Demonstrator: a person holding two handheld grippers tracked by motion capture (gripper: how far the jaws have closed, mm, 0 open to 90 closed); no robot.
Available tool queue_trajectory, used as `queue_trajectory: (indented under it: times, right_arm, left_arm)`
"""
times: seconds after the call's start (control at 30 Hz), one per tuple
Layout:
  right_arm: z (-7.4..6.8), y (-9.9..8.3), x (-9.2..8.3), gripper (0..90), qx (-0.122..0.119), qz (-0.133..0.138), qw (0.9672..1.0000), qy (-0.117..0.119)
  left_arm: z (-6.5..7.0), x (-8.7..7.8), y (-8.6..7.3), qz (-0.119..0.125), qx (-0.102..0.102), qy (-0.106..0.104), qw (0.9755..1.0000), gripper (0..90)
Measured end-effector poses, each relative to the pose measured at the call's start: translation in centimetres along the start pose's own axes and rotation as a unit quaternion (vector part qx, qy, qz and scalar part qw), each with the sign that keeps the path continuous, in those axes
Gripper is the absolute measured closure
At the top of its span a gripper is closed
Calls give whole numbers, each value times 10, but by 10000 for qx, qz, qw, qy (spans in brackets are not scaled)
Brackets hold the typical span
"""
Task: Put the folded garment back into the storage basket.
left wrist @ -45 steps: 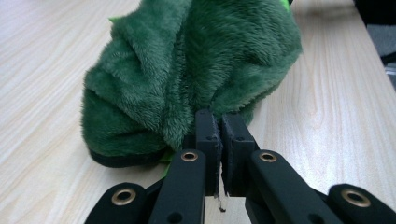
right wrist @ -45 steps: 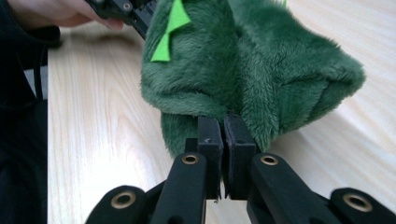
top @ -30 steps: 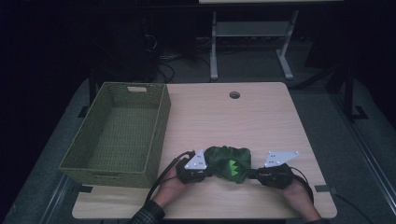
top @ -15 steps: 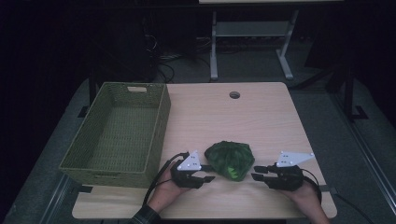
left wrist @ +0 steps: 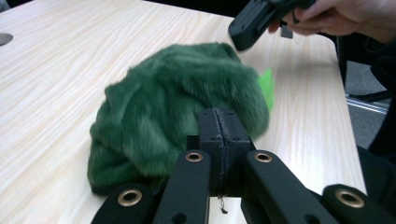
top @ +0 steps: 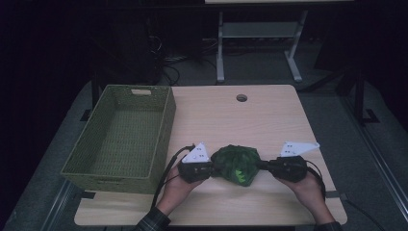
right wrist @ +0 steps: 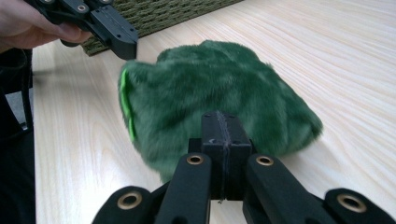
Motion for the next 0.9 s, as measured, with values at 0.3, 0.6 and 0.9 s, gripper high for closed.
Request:
queue_trajectory:
  times: [0.3, 0.6, 0.9]
  right_arm:
    - [1, -11, 25, 898, 49, -563, 9981, 235]
    - [-8, -32, 46, 900, 24, -1194, 9918, 459]
    - [-9, -31, 45, 896, 13, -1054, 9934, 454]
  left_arm:
    - [-14, 30, -19, -670, -206, 65, 9975, 896]
    - [-22, 43, -36, -1134, -338, 109, 9929, 898]
    - [-26, 41, -34, -1054, -404, 145, 9935, 898]
Point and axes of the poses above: each handheld gripper's, and its own axes: x roughly forward along the jaws, y roughly out of its top, z roughly to its right, the point moved 4 cm from there along x, roughly forward along the jaws, and after that the axes turned 9 degrees about -x, right-handed, at the moved point
